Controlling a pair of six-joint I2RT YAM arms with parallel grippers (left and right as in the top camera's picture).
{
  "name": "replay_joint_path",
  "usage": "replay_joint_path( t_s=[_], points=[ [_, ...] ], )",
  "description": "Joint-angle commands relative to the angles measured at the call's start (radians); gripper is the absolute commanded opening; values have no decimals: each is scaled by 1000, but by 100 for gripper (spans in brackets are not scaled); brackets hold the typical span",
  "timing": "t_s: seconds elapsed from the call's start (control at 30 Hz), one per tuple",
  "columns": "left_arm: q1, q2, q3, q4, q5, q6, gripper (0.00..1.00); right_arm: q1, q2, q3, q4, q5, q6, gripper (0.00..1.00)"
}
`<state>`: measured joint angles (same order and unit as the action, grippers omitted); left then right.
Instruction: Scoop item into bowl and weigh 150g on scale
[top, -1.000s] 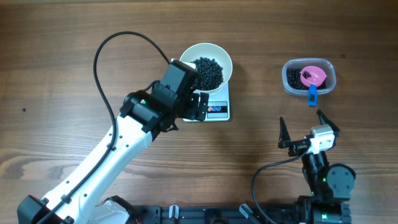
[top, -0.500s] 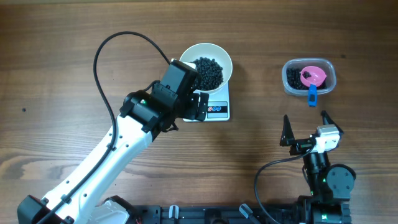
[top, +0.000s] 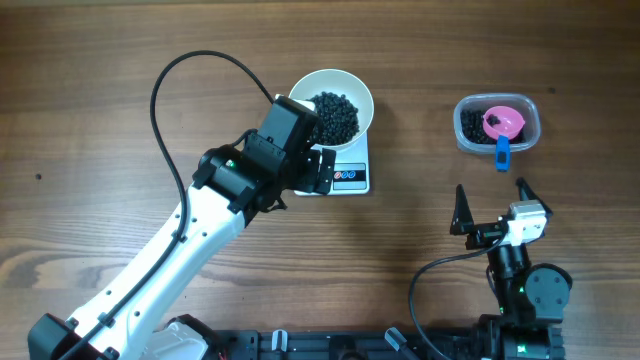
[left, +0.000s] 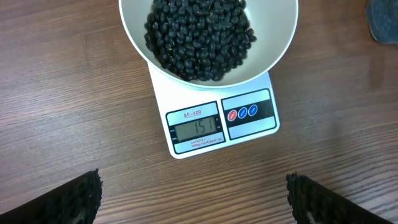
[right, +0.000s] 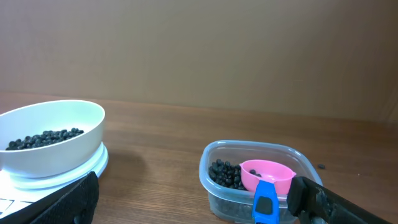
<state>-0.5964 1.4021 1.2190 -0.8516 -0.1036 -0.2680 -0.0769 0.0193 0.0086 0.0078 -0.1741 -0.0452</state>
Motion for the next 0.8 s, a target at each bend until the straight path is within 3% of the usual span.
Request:
replay_joint_path(
  t_s=[0.0,0.77],
  points=[
    [-4,-14,-5,3,9,-9,100,7,-17,-3,2,25,19,100],
    [-4,-14,-5,3,9,-9,100,15,-16,-3,-2,66,22,100]
  ],
)
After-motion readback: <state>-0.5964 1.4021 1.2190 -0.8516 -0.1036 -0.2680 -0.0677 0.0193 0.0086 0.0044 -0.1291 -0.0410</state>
